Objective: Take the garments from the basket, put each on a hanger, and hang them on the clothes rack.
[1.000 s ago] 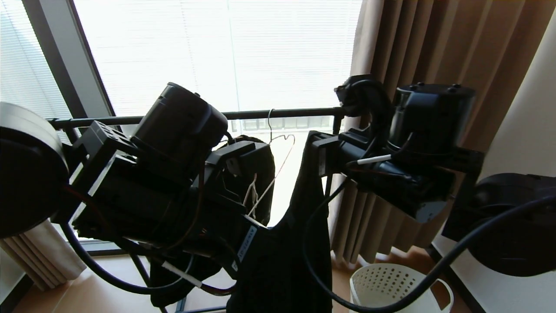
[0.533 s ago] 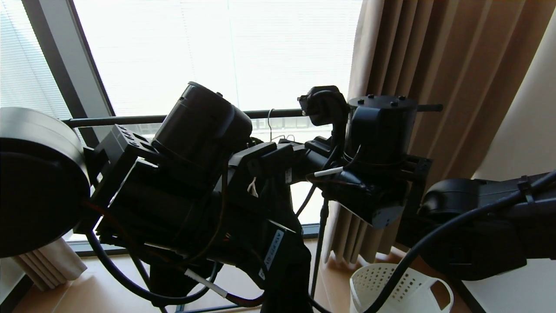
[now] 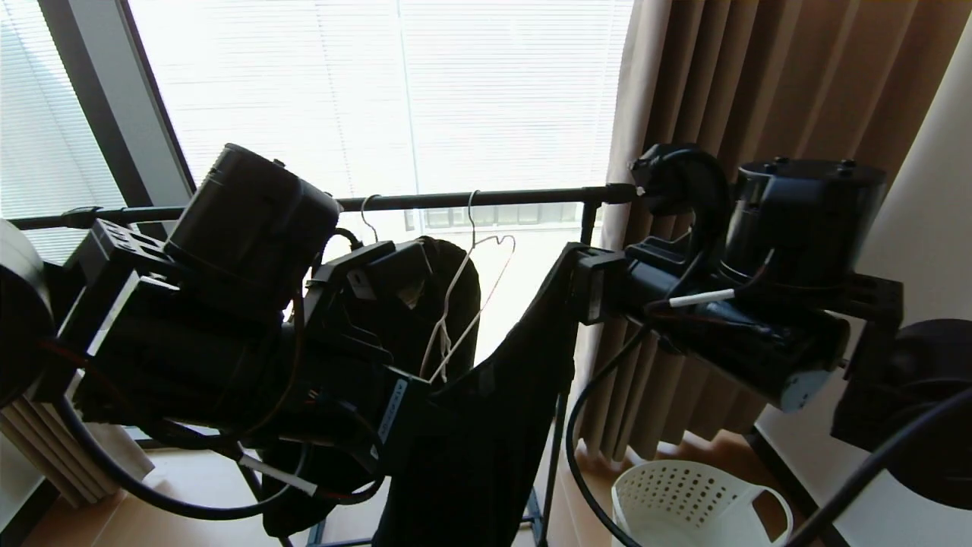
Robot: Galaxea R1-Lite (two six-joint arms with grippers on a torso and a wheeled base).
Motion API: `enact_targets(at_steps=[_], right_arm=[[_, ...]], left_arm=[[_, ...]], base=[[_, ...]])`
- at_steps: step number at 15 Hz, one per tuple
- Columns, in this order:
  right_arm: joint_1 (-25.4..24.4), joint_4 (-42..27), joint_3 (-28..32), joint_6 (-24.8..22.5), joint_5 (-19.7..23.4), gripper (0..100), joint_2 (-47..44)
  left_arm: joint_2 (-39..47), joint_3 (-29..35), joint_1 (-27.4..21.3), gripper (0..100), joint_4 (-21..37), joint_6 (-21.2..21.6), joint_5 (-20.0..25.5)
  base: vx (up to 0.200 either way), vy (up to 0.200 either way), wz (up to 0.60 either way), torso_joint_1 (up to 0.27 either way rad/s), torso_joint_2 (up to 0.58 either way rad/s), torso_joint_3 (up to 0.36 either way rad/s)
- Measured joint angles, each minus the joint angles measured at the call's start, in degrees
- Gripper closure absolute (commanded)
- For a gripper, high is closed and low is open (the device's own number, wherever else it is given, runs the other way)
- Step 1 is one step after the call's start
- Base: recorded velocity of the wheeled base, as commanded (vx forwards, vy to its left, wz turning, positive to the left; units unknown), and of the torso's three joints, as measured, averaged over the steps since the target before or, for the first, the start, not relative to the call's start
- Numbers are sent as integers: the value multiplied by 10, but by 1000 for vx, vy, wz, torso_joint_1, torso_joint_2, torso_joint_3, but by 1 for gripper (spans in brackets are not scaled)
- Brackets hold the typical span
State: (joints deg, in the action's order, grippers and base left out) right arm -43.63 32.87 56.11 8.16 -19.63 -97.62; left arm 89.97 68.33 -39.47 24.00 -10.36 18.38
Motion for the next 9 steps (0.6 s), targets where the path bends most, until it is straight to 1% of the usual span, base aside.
enact_targets(at_steps=[2,4,6,9], right_arm=[[4,-13,-50,-1,-1,100,45],[2,-37,-95,-6,-2,100,88],[-21,-48,-138,-9,-3,100,126],[-56,-57,-187,-9,-3,100,157]], left_arm=[[-5,-2,19,100,-7,15,-24],[0,11,24,100,-26,18,-33],[12,45,25,100,-28,19,-42],[37,115,25,100,-18,29,-50]], base=[[0,0,0,0,0,0],[0,0,0,0,0,0],[0,0,0,0,0,0],[0,0,0,0,0,0]])
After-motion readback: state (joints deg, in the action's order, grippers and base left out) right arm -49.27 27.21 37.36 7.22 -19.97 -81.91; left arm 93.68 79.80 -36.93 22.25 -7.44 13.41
